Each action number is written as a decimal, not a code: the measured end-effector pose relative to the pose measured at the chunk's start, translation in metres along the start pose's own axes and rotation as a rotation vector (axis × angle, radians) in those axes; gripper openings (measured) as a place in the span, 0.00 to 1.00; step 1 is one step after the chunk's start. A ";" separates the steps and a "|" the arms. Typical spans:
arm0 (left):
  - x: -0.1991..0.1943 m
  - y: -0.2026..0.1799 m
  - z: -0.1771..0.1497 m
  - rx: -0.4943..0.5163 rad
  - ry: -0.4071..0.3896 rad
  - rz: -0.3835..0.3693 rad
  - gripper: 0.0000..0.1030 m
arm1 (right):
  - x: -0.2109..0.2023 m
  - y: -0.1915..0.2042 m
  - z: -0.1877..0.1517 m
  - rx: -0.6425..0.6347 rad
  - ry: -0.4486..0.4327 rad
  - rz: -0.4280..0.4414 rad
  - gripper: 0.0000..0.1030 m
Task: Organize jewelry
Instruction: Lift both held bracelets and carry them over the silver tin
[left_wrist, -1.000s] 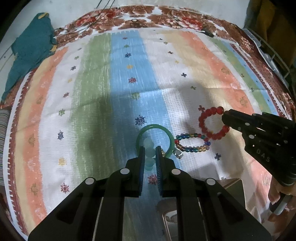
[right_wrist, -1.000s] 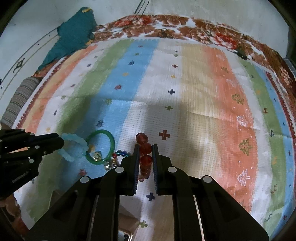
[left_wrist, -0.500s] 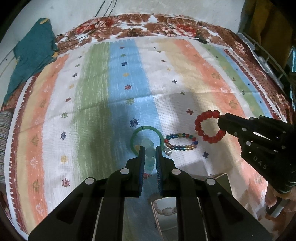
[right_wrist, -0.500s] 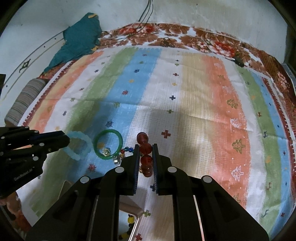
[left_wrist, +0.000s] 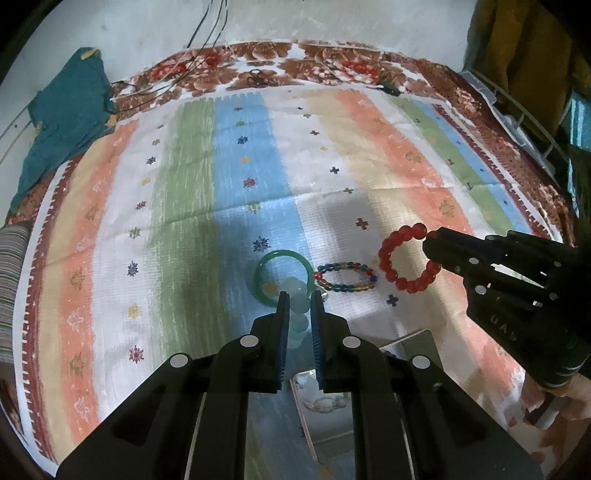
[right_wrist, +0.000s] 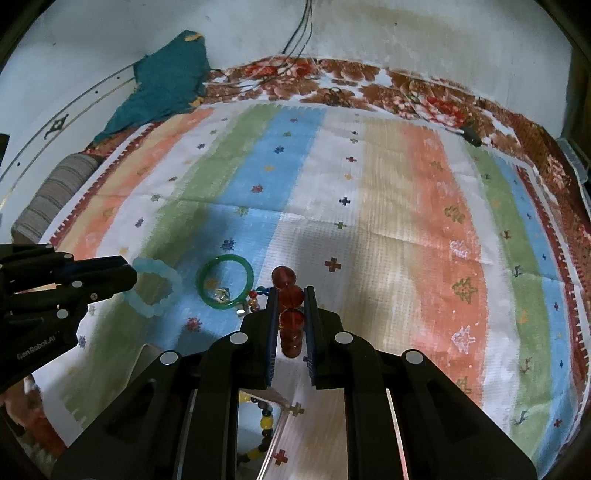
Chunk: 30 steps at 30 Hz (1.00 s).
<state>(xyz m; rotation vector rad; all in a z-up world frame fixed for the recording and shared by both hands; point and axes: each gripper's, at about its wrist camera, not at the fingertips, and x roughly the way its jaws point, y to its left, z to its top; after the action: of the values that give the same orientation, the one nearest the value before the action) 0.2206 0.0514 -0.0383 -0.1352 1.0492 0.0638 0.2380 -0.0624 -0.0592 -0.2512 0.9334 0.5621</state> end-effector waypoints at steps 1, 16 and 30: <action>-0.003 -0.001 -0.001 0.000 -0.005 -0.003 0.11 | -0.003 0.001 -0.001 0.000 -0.004 0.004 0.14; -0.046 -0.017 -0.027 0.022 -0.078 -0.039 0.11 | -0.045 0.017 -0.021 -0.023 -0.076 0.029 0.14; -0.070 -0.025 -0.051 0.032 -0.112 -0.074 0.11 | -0.066 0.021 -0.044 -0.027 -0.083 0.057 0.14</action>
<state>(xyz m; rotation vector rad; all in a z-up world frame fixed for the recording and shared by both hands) 0.1445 0.0198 -0.0009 -0.1403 0.9321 -0.0126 0.1653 -0.0871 -0.0305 -0.2243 0.8552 0.6328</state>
